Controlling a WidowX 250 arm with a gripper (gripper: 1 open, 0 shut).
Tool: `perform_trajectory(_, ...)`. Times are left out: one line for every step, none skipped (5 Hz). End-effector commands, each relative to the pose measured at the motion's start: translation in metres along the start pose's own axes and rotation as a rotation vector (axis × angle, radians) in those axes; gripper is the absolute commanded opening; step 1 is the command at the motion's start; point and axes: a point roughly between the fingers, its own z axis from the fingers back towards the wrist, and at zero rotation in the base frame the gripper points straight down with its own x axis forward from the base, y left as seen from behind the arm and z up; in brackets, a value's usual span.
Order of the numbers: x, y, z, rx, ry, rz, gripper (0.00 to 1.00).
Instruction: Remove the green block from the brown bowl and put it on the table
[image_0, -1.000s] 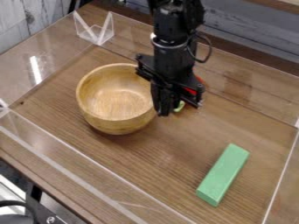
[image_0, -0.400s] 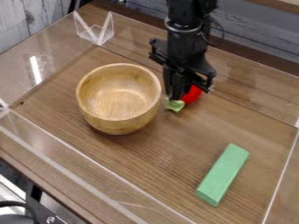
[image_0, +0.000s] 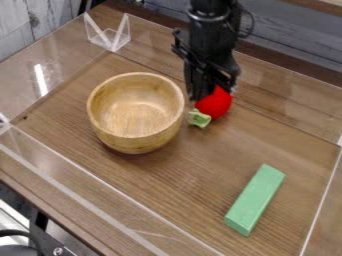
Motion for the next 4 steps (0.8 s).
perform_trajectory(0.017,0.019,0.025,0.045,-0.082,-0.061,0.00)
perform_trajectory(0.023,0.033,0.027,0.056,-0.087,-0.122,0.00)
perform_trajectory(0.018,0.038,0.029,0.059,-0.090,-0.153,0.00)
perform_trajectory(0.014,0.041,0.031,0.062,-0.093,-0.186,0.00)
